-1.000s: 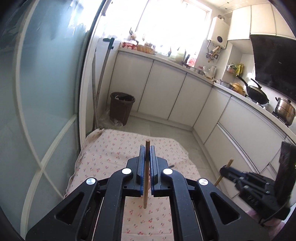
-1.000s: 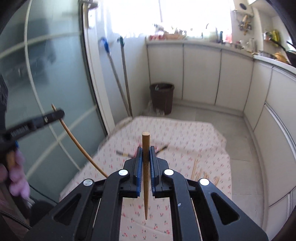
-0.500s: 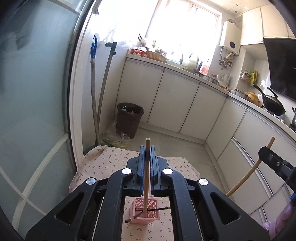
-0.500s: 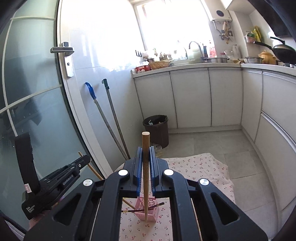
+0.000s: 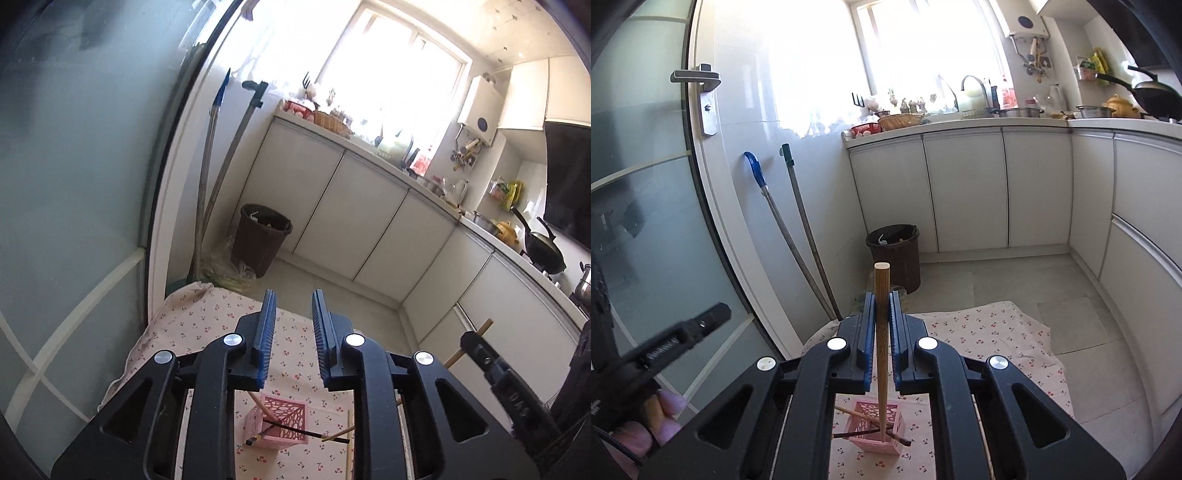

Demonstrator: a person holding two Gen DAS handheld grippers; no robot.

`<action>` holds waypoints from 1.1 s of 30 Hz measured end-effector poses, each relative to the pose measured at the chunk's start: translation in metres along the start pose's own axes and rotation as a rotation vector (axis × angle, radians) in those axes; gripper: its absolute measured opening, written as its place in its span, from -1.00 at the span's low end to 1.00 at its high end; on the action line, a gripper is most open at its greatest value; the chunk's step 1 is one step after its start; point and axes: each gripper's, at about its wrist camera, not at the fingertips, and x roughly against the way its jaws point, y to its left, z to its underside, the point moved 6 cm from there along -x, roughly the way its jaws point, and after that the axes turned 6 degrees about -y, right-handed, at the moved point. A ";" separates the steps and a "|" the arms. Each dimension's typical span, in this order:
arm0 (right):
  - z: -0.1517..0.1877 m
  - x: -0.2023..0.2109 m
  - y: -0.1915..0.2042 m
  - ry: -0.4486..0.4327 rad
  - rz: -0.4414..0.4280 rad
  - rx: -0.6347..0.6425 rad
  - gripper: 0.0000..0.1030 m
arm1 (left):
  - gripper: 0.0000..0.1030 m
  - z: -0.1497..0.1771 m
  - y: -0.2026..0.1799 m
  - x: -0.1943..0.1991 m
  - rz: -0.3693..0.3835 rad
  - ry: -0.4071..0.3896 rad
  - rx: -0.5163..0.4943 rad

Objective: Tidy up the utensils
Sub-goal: 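Open the left tool then the right tool, dropping chopsticks into the holder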

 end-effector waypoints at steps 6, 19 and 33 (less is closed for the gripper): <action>0.008 -0.020 0.006 0.007 0.014 0.001 -0.85 | -0.51 -0.001 0.000 0.000 0.013 0.011 0.002; 0.057 -0.038 0.009 0.055 -0.016 -0.011 -0.55 | -0.51 0.027 -0.002 -0.023 -0.035 0.097 -0.077; 0.079 0.030 -0.021 0.105 0.202 0.115 -0.11 | -0.01 0.075 -0.029 -0.008 -0.009 0.182 -0.220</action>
